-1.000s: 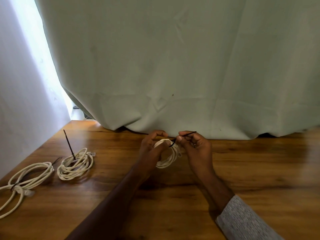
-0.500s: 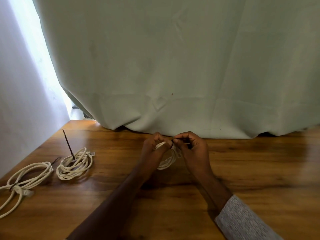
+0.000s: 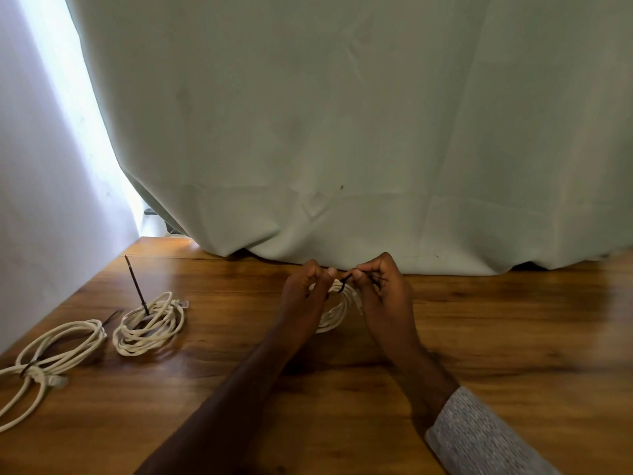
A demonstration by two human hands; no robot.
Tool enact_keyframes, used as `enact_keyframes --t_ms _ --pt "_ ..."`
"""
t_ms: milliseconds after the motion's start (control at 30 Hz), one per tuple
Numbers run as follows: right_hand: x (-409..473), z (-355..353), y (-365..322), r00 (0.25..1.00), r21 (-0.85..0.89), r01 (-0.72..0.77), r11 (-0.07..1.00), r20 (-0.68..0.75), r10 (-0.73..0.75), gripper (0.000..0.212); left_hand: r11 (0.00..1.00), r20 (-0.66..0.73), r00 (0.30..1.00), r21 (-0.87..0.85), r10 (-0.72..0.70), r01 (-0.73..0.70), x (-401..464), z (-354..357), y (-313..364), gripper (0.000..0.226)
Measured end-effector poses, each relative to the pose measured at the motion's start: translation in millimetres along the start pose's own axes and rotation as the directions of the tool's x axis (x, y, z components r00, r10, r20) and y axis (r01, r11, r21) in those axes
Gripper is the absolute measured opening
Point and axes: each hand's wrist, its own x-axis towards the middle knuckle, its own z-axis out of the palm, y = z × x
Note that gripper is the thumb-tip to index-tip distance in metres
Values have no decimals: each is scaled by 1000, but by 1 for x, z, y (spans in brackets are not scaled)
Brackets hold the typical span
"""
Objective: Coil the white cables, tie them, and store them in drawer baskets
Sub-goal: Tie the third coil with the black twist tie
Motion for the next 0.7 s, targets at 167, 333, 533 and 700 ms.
enact_keyframes --t_ms 167,333,533,700 --pt "0 -6 -4 997 -72 58 996 47 -55 3 996 -27 999 76 40 -38 1 2 -3 33" --pt "0 -8 -7 998 -75 59 995 39 -56 3 998 38 999 58 26 -28 -1 -2 -5 27" --pt "4 -7 -8 994 77 -93 993 -41 97 6 998 101 994 -51 52 -47 0 -2 1 25" --pt "6 -10 -8 983 159 -164 974 -59 175 6 996 123 988 -28 89 -86 -1 -1 1 35"
